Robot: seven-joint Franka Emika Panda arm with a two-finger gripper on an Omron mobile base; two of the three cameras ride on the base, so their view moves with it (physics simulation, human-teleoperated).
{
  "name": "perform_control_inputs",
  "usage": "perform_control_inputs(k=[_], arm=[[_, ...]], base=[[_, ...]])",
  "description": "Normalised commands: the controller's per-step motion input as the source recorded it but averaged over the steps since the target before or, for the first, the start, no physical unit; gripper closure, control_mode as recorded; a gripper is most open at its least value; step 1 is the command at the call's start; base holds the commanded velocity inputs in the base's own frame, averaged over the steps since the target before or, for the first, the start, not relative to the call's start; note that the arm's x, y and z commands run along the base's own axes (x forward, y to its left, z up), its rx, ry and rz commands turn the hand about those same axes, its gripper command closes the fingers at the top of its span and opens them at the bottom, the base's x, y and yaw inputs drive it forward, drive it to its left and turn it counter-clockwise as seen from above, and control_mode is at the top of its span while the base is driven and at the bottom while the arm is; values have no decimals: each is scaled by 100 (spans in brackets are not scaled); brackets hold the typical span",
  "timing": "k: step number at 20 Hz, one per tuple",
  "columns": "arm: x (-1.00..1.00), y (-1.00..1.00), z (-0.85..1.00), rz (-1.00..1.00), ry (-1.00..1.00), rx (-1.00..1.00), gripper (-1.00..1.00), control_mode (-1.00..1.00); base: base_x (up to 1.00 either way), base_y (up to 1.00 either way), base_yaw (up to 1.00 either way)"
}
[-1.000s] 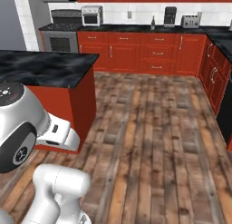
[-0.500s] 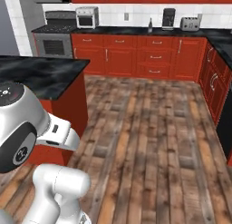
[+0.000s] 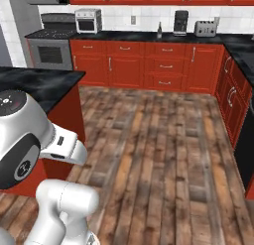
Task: There is a wine glass and glass cup on the dining counter. Place the wine bottle next to the wine glass and the juice bottle next to the glass cup.
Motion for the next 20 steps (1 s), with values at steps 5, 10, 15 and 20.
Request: perform_control_inputs(k=[5,10,15,20], arm=[[0,0,0,0,0,0,-100,100],[0,0,0,0,0,0,-100,100],[0,0,0,0,0,0,-100,100],[0,0,0,0,0,0,-100,100]], base=[[66,-43,1],[66,-43,1],[72,-41,3],[75,-39,3]])
